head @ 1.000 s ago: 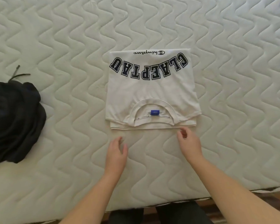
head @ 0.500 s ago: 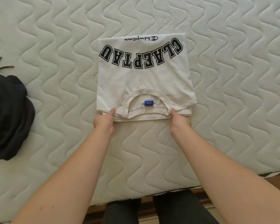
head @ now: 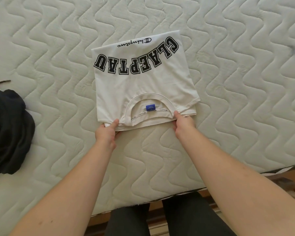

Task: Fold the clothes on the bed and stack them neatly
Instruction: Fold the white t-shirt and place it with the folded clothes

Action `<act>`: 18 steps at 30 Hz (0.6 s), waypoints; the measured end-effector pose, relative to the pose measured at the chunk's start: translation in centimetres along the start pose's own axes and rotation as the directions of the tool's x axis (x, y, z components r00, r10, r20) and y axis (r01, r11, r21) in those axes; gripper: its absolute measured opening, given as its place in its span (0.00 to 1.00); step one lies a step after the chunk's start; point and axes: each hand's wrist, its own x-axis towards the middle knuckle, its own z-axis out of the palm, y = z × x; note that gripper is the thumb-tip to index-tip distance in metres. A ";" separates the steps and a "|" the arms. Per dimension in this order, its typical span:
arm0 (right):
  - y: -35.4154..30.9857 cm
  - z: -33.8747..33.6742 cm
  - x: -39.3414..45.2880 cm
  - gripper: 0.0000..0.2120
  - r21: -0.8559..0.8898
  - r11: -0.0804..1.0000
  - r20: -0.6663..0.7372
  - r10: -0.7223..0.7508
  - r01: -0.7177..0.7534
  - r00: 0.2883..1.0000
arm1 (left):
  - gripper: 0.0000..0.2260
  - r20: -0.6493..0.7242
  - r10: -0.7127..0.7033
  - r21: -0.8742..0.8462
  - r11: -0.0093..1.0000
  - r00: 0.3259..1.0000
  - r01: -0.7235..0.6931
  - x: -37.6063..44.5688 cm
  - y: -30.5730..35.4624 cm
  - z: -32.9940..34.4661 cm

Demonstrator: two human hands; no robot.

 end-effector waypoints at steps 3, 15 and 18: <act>-0.6 -2.1 0.4 0.08 -0.039 0.992 -0.052 -0.121 0.119 0.991 | 0.07 0.011 -0.095 -0.001 0.995 0.995 0.095 -2.4 -2.0 0.8; -7.5 -12.9 6.5 0.15 -0.253 0.866 -0.039 -0.456 0.432 0.889 | 0.12 0.179 -0.521 0.056 0.852 0.835 0.520 -14.5 -13.7 10.5; -8.4 -14.6 7.6 0.18 -0.247 0.868 0.028 -0.438 0.431 0.898 | 0.11 0.231 -0.569 0.189 0.822 0.789 0.537 -16.8 -14.6 12.6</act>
